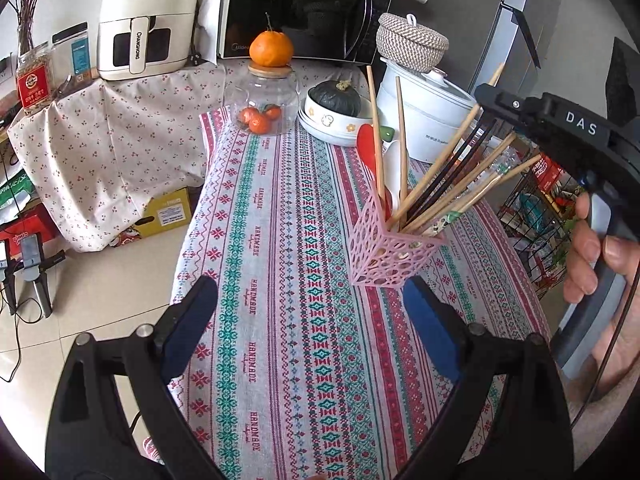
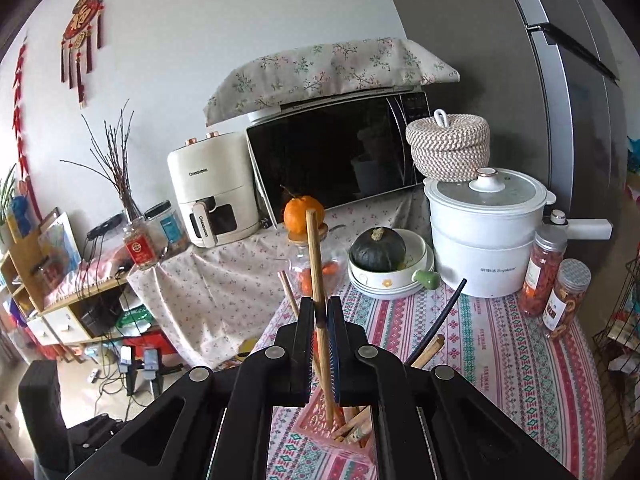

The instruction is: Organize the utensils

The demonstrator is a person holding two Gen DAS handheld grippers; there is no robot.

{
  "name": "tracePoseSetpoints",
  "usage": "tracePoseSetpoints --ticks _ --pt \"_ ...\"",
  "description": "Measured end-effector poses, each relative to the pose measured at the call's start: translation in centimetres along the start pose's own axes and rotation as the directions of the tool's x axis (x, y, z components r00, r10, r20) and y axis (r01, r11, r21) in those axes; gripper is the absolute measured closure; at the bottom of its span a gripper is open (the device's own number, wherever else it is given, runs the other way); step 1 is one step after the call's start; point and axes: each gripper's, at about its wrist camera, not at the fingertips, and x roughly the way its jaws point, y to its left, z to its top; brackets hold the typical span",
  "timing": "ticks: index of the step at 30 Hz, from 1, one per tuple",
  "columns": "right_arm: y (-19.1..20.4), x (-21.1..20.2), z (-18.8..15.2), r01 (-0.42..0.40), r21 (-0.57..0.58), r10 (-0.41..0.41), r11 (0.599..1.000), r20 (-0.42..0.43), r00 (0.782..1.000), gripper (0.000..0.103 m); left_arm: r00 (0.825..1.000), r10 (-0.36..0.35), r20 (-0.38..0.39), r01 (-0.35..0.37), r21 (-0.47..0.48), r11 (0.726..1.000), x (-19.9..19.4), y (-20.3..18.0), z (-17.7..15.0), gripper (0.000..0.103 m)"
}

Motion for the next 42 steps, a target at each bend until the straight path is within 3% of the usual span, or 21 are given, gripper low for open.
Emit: tracePoseSetpoints --ticks 1,2,4,9,12,16,20,23,29,34,42 --pt "-0.2 0.2 -0.2 -0.005 0.008 0.005 1.000 -0.009 1.000 0.080 1.000 0.005 0.003 -0.005 0.001 1.000 -0.1 -0.1 0.0 0.009" --pt "-0.4 0.1 -0.2 -0.002 0.016 0.003 1.000 -0.014 1.000 0.056 1.000 0.012 0.010 -0.012 0.000 1.000 -0.2 -0.1 -0.1 0.009" --pt "-0.7 -1.4 -0.1 0.008 0.034 -0.009 0.999 0.030 1.000 0.027 0.999 0.031 0.024 -0.031 0.002 1.000 -0.5 -0.4 0.0 0.009" --pt "-1.0 -6.6 0.9 0.065 0.020 -0.067 0.998 0.102 0.993 0.000 0.996 0.076 0.046 -0.076 0.002 0.997 -1.8 -1.4 0.2 0.001" --pt "-1.7 -9.8 0.7 0.121 0.023 -0.123 0.992 0.109 0.986 0.000 0.991 0.123 0.046 -0.124 0.013 0.992 -2.5 -2.3 0.5 0.001" --pt "-2.6 -13.4 0.1 0.197 0.028 -0.198 0.980 0.055 0.979 0.000 0.971 0.204 0.123 -0.206 0.012 0.978 -5.4 -4.0 0.7 0.001" --pt "-2.8 -17.0 -0.3 0.331 0.031 -0.332 0.943 0.010 0.943 0.000 0.963 0.196 0.185 -0.204 0.025 0.979 -9.2 -6.3 0.8 0.001" --pt "-2.3 -20.4 -0.1 0.371 0.040 -0.371 0.928 0.015 0.928 0.000 0.957 0.194 0.217 -0.207 0.037 0.978 -12.1 -8.4 0.9 0.000" --pt "0.1 -26.0 -1.6 0.427 -0.024 -0.426 0.904 0.034 0.904 0.000 0.972 0.122 0.199 -0.135 0.052 0.990 -15.0 -11.0 -1.2 0.000" --pt "0.8 -26.5 -3.9 0.437 -0.074 -0.436 0.896 0.030 0.899 0.000 0.964 0.159 0.214 -0.175 0.062 0.983 -15.0 -11.6 -2.9 0.000" --pt "0.7 -25.3 -4.3 0.459 -0.087 -0.459 0.884 0.017 0.888 0.000 0.955 0.191 0.228 -0.208 0.054 0.977 -15.1 -11.8 -3.3 0.000"
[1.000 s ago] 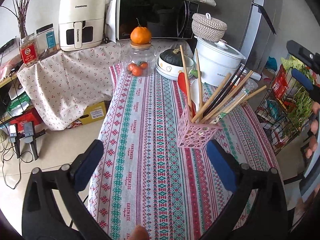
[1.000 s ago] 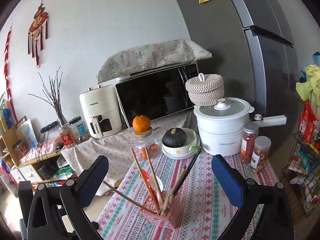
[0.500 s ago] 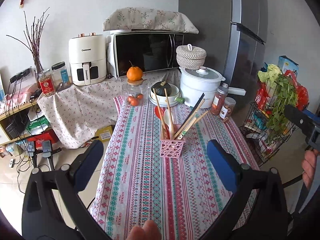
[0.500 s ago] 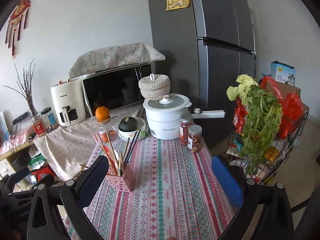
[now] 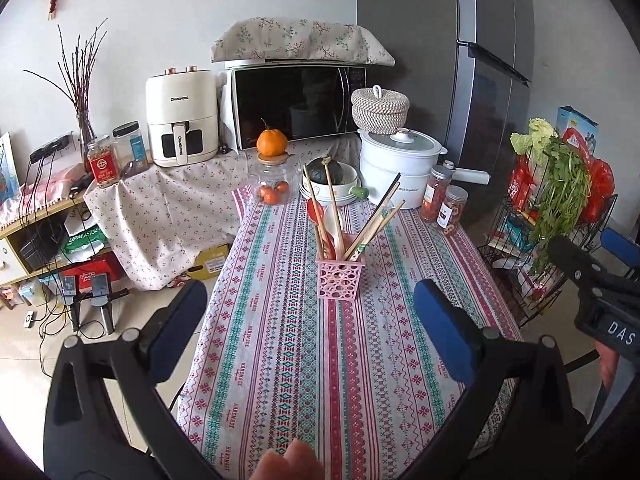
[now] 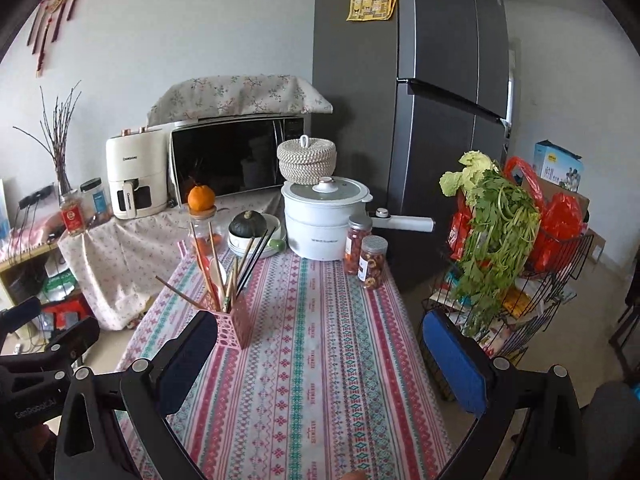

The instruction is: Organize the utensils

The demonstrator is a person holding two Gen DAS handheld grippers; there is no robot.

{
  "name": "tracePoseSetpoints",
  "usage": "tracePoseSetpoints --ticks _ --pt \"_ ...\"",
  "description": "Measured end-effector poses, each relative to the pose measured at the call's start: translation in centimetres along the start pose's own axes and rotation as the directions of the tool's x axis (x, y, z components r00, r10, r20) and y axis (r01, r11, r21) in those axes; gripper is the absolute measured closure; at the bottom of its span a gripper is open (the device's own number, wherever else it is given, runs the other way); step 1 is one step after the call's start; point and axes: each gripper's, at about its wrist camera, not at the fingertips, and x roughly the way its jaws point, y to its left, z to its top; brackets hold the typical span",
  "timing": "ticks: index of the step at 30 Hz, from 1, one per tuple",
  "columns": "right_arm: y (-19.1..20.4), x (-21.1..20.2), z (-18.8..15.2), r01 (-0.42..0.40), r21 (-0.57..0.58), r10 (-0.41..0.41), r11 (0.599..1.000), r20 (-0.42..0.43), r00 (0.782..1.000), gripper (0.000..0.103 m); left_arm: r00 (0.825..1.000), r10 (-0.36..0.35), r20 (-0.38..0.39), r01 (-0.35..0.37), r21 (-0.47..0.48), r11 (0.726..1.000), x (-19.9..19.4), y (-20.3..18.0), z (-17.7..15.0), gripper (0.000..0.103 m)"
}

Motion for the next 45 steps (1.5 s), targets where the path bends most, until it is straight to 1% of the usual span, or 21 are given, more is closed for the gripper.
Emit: tracePoseSetpoints --ticks 4,8,18,24,30,37,45 --pt "0.23 0.58 -0.12 0.004 0.002 -0.004 1.000 -0.011 1.000 0.000 1.000 0.001 -0.011 -0.001 -0.002 1.000 0.41 0.02 -0.25 0.000" --pt "0.65 1.02 -0.35 0.003 -0.010 -0.003 1.000 -0.023 1.000 0.000 1.000 -0.014 -0.014 0.013 -0.007 1.000 0.32 -0.01 -0.49 0.000" --pt "0.77 0.79 -0.40 0.001 -0.007 -0.001 1.000 -0.017 1.000 0.000 1.000 -0.027 0.003 0.027 -0.010 1.000 0.06 -0.01 -0.55 0.000" --pt "0.72 0.65 -0.35 0.007 -0.005 -0.007 1.000 -0.013 1.000 0.000 1.000 -0.021 -0.008 0.021 0.005 1.000 0.13 -0.17 -0.60 0.000" --pt "0.71 0.60 -0.33 0.010 -0.004 -0.010 1.000 -0.014 1.000 0.000 1.000 -0.021 -0.016 0.021 0.000 1.000 0.13 -0.11 -0.59 0.000" --pt "0.61 0.62 -0.33 0.011 -0.001 -0.011 1.000 -0.015 1.000 0.000 1.000 -0.001 -0.025 0.001 -0.007 1.000 0.30 -0.18 -0.80 0.000" --pt "0.66 0.69 -0.43 0.016 0.002 -0.016 1.000 -0.019 1.000 0.000 0.999 -0.004 -0.039 0.004 -0.014 1.000 0.48 -0.17 -0.79 0.000"
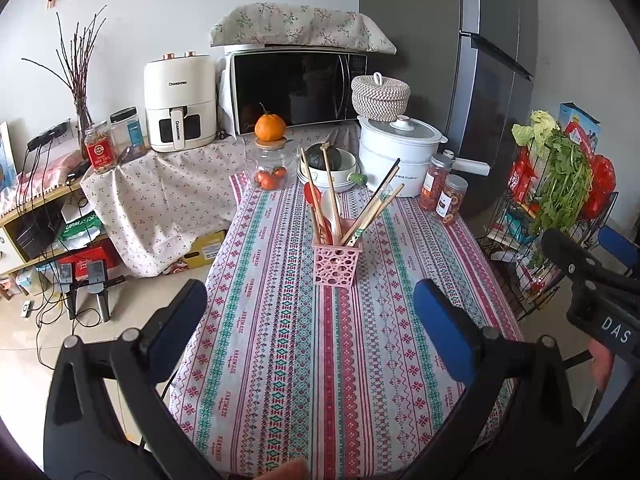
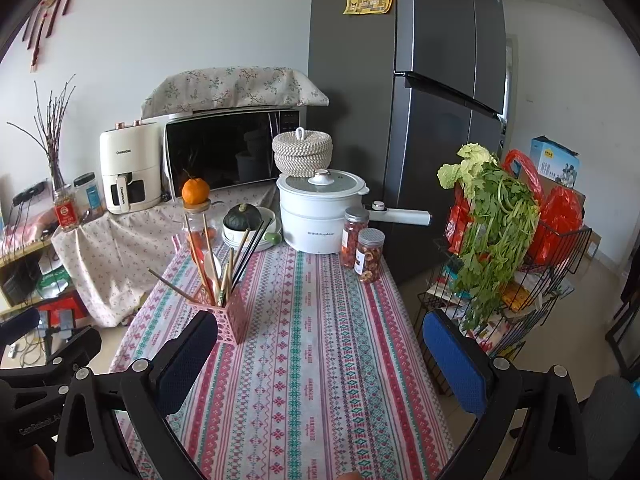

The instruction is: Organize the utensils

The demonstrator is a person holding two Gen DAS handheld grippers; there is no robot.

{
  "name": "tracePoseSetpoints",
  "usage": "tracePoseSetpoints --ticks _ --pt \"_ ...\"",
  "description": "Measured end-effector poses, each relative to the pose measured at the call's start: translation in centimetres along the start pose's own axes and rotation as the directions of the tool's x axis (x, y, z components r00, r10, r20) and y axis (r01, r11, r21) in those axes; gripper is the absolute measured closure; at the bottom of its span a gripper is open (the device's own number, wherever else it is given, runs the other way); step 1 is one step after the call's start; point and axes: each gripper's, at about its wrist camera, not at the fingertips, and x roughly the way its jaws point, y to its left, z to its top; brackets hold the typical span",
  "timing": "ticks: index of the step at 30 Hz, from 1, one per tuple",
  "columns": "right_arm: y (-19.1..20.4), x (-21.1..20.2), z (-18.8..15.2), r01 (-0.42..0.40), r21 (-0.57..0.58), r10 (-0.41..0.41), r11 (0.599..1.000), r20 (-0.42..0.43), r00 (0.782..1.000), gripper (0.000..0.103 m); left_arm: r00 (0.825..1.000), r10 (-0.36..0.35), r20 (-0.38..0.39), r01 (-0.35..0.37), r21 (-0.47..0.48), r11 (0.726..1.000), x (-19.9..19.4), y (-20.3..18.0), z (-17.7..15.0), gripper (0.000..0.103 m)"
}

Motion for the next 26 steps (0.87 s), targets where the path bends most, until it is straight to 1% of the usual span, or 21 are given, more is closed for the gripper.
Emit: tracePoseSetpoints --ticks 19,26 --pt "0.06 0.02 -0.06 0.001 0.000 -0.001 1.000 0.000 1.000 0.000 1.000 -0.002 0.003 0.002 -0.008 1.000 -0.11 0.11 0.05 0.000" --pt "0.11 0.01 -0.06 0.000 0.003 0.000 1.000 0.000 1.000 0.000 1.000 -0.013 0.012 0.013 -0.005 1.000 -0.20 -0.32 -0.03 0.000"
